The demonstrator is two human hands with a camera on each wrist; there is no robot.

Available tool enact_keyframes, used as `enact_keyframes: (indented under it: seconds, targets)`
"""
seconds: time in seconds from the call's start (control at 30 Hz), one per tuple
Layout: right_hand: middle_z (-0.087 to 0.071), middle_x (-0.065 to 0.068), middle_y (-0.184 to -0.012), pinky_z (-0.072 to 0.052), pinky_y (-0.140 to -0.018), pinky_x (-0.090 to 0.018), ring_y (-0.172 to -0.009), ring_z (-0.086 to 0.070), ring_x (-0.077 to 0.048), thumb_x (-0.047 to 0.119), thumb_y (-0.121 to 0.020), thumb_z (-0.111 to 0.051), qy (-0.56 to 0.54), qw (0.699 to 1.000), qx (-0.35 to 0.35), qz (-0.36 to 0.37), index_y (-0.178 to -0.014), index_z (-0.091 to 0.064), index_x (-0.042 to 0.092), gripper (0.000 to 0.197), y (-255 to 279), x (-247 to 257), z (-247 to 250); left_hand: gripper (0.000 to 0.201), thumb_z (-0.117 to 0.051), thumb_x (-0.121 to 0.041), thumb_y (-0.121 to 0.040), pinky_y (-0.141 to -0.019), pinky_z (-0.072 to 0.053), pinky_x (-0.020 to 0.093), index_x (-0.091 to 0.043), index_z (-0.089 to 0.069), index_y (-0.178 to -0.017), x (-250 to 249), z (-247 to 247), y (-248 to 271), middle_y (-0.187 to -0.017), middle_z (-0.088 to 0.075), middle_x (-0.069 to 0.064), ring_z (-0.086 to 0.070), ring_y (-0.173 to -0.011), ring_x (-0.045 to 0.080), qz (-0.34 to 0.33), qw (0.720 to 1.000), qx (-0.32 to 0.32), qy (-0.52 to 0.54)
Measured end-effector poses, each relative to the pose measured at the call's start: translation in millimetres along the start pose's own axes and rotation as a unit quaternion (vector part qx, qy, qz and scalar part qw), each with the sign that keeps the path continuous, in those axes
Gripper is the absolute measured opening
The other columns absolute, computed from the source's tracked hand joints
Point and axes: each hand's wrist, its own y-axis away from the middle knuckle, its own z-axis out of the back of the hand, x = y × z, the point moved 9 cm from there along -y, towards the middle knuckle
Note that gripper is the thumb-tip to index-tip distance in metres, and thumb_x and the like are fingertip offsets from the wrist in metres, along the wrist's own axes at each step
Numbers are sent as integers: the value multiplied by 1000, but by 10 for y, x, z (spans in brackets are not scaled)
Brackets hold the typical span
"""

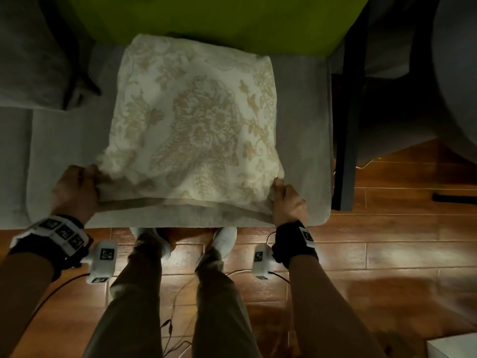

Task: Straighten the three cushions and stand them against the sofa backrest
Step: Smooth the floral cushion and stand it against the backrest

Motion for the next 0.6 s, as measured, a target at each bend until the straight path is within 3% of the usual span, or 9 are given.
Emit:
enact_keyframes:
  seconds: [0.1,0.17,0.27,0.33,0.43,0.5,0.53,0.6]
  targets:
    - [-68,-22,-113,-40,-80,-40,-108,-63,-42,65,-103,-25,50,998,-30,5,-112,-61,15,62,41,-14,87,39,-38,-52,-95,-79,-46,43,-18,-57,-100,-54,56,-35,-94,-60,10,-61,-95,40,6,1000,-7,4]
    - [-69,-22,-111,-42,-80,-41,-106,-64,-42,65,-103,-25,25,998,-50,4,-108,-60,15,61,64,-41,143,46,-38,-63,-89,-77,-54,47,-22,-58,-93,-46,69,-7,-90,-66,12,-64,-84,38,21,1000,-1,20]
    - [-69,-21,-102,-40,-76,-39,-98,-65,-40,68,-100,-26,-1,998,-67,-13,-100,-59,15,62,100,-122,198,55,-43,-74,-87,-60,-55,39,-23,-64,-91,3,34,176,-84,-65,10,-64,-72,34,49,994,66,65]
    - [-64,-13,-87,-39,-72,-37,-83,-61,-34,75,-95,-29,32,998,-61,7,-90,-56,16,65,101,-119,222,51,-46,-69,-91,-59,-54,35,-21,-65,-96,-40,-24,301,-87,-65,10,-64,-75,33,18,988,134,70]
    - [-59,-3,-73,-37,-67,-32,-71,-55,-27,75,-91,-39,39,996,-27,74,-78,-49,20,57,51,-44,212,45,-49,-54,-97,-54,-50,28,-11,-64,-92,-65,9,307,-87,-66,19,-63,-76,35,-28,988,144,52]
    - [-63,1,-81,-41,-67,-30,-81,-63,-26,60,-96,-53,-5,993,27,119,-85,-54,26,35,-32,-16,162,39,-51,-52,-97,-63,-46,29,-15,-64,-96,-30,-23,226,-92,-67,15,-63,-84,33,-38,988,140,58]
    - [-67,3,-91,-47,-71,-29,-89,-67,-23,55,-95,-58,-40,989,59,128,-96,-59,29,26,-74,-17,130,35,-52,-54,-95,-71,-48,32,-22,-65,-101,0,-49,185,-96,-68,10,-63,-89,31,-33,987,142,70]
    - [-70,6,-106,-55,-77,-28,-97,-69,-18,56,-91,-64,-94,984,101,108,-116,-62,37,32,-159,-12,82,37,-52,-64,-89,-89,-52,44,-36,-65,-108,-6,-89,101,-107,-69,2,-64,-100,27,-18,983,138,119]
